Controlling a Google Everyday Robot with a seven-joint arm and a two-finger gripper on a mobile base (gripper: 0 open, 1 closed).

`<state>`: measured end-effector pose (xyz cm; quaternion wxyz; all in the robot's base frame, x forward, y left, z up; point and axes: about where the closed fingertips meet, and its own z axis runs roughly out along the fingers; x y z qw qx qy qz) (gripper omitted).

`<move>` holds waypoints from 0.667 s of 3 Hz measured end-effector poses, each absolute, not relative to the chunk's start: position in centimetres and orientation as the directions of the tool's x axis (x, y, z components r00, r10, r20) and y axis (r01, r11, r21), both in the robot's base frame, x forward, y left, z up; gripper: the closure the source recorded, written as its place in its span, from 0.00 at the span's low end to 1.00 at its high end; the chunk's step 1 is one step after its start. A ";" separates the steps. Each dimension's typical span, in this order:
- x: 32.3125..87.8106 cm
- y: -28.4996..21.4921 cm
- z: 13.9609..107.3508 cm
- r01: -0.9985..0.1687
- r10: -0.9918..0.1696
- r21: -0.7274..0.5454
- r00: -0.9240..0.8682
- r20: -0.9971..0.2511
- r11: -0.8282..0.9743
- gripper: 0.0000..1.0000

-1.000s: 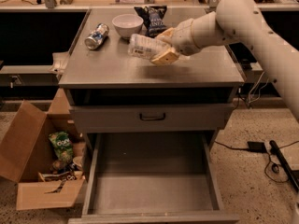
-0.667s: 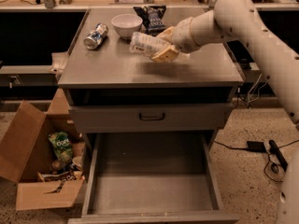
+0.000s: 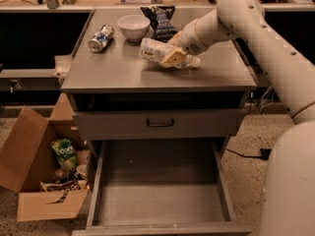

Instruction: Pick blue plastic bottle from middle drawer and place on counter

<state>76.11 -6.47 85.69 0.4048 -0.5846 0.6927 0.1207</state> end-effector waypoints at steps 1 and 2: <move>76.2 -6.6 85.5 -0.910 -0.716 -0.291 -0.008 -0.698 0.295 0.84; 76.2 -6.6 85.5 -0.910 -0.716 -0.291 -0.008 -0.698 0.295 0.62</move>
Offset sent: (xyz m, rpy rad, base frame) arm 0.0012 -0.0018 -0.0023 -0.0054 0.0180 -0.0099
